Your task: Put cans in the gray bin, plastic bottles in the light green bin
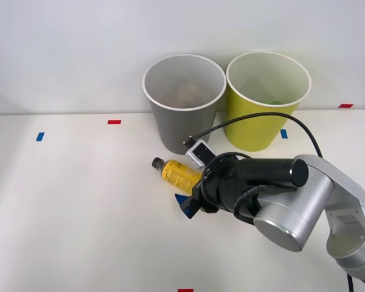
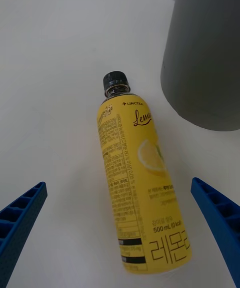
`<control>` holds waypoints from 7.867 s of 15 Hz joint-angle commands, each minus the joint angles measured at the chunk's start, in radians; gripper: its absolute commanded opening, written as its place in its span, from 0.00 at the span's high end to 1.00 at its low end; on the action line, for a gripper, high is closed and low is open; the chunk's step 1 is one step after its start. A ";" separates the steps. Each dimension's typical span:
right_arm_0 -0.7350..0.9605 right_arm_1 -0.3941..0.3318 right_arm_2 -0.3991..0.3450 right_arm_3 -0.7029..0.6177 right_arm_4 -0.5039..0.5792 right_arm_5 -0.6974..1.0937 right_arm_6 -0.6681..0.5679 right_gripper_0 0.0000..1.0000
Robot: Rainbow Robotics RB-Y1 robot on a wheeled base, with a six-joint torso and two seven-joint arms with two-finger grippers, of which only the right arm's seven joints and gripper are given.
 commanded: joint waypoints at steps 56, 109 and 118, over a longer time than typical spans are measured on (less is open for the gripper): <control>-0.240 0.403 -0.012 0.658 0.189 0.013 0.048 0.00; 0.089 0.090 -0.744 -0.027 -0.369 -0.656 0.113 0.96; -0.075 0.138 -0.656 0.296 -0.323 -0.832 0.134 0.96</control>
